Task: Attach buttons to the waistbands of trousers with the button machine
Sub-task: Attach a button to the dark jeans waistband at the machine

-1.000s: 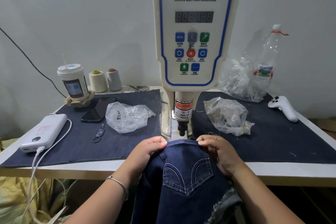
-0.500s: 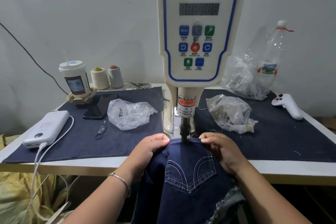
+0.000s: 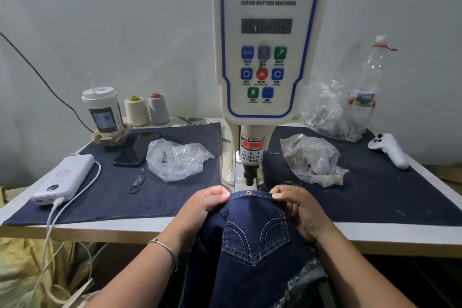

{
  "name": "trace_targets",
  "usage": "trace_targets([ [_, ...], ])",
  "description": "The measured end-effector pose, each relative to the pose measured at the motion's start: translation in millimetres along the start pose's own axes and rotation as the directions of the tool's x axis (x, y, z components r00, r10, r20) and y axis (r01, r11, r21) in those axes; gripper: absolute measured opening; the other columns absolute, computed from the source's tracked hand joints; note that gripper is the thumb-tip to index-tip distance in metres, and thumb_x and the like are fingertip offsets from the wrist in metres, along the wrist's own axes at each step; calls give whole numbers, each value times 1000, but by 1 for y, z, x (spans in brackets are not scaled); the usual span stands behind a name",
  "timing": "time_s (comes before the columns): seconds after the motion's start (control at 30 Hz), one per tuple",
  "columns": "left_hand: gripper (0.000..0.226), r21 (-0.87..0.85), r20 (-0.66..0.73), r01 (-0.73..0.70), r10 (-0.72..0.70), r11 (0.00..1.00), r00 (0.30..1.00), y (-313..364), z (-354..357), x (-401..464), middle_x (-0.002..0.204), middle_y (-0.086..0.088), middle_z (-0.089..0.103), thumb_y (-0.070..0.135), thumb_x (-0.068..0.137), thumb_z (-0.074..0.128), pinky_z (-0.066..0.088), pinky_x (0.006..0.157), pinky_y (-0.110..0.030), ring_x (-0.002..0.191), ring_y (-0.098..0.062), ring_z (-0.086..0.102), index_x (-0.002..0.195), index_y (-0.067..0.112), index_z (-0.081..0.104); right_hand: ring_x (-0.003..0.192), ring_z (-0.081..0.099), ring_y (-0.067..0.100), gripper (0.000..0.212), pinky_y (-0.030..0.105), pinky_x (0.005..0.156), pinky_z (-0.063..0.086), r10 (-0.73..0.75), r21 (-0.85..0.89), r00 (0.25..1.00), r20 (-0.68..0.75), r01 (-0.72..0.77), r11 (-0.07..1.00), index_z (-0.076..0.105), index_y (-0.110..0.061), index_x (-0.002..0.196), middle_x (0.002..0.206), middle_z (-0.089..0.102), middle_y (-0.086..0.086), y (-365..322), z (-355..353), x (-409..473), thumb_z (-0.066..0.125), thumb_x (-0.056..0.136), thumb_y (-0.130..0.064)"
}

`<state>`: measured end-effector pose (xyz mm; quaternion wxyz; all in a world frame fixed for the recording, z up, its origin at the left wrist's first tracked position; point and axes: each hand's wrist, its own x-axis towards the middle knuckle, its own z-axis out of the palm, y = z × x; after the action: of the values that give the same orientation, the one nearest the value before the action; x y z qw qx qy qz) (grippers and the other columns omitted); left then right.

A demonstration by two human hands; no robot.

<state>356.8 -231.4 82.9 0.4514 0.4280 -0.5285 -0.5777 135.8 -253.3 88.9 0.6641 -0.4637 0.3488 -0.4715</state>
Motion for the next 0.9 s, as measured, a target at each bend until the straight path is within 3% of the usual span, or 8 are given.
trace_targets([
  [0.1, 32, 61, -3, 6, -6, 998, 1000, 3, 2, -2, 64, 2, 49, 12, 95, 52, 39, 55, -17, 59, -9, 45, 64, 20, 55, 47, 51, 10, 15, 16, 45, 41, -1, 9, 1000, -17, 2, 1000, 63, -9, 57, 53, 53, 2, -1, 4, -2, 57, 67, 0],
  [0.27, 27, 240, 70, -42, 26, 970, 997, 24, 11, -23, 62, 5, 40, 28, 85, 60, 31, 56, -21, 58, -9, 36, 62, 24, 48, 64, 53, 21, 31, 25, 59, 43, -65, -47, 998, -22, 64, 997, 63, -7, 58, 67, 59, 12, -9, 7, -23, 44, 76, 10],
  [0.37, 23, 267, 222, -120, 60, 956, 973, 45, 16, -46, 68, 2, 42, 33, 85, 61, 31, 61, -23, 64, -11, 38, 68, 22, 51, 57, 52, 16, 16, 20, 46, 37, -113, -132, 987, 114, 128, 983, 63, -3, 61, 90, 68, 18, -22, 3, -48, 51, 70, -2],
  [0.5, 20, 307, 340, -214, 103, 927, 935, 75, 31, -77, 66, 7, 44, 22, 91, 56, 33, 58, -17, 61, -7, 39, 71, 21, 53, 57, 53, 8, 21, 17, 42, 35, 162, -425, 961, 224, -53, 904, 68, -5, 100, 100, 71, 7, -35, 7, -66, 50, 90, 0],
  [0.57, 18, 347, 387, -254, 108, 903, 916, 86, 40, -90, 66, 12, 46, 19, 92, 55, 35, 59, -15, 61, -4, 41, 74, 16, 54, 84, 67, 14, 24, 26, 74, 53, 311, -536, 905, 290, -115, 837, 68, -13, 113, 110, 70, 5, -39, 17, -74, 59, 91, -19],
  [0.67, 15, 439, 438, -319, 111, 840, 892, 94, 51, -107, 69, 12, 48, 19, 93, 56, 35, 64, -17, 66, -5, 42, 78, 14, 56, 120, 58, 20, 45, 36, 107, 40, 427, -597, 838, 339, -159, 787, 63, -16, 122, 126, 64, 6, -43, 27, -86, 60, 85, -40],
  [0.8, 16, 507, 487, -389, 116, 769, 865, 99, 59, -129, 72, 15, 53, 17, 92, 62, 37, 67, -15, 68, -2, 47, 79, 27, 61, 89, 47, 19, 68, 29, 75, 41, 617, -714, 716, 327, -241, 658, 50, -8, 134, 110, 52, 12, -43, 42, -97, 52, 85, -56],
  [0.9, 24, 587, 477, -409, 109, 698, 872, 98, 59, -139, 72, 16, 55, 16, 94, 64, 39, 67, -16, 68, 0, 49, 78, 34, 61, 101, 53, 30, 52, 43, 91, 44, 687, -745, 636, 352, -254, 617, 60, -4, 122, 118, 60, 21, -38, 44, -107, 63, 83, -39],
])
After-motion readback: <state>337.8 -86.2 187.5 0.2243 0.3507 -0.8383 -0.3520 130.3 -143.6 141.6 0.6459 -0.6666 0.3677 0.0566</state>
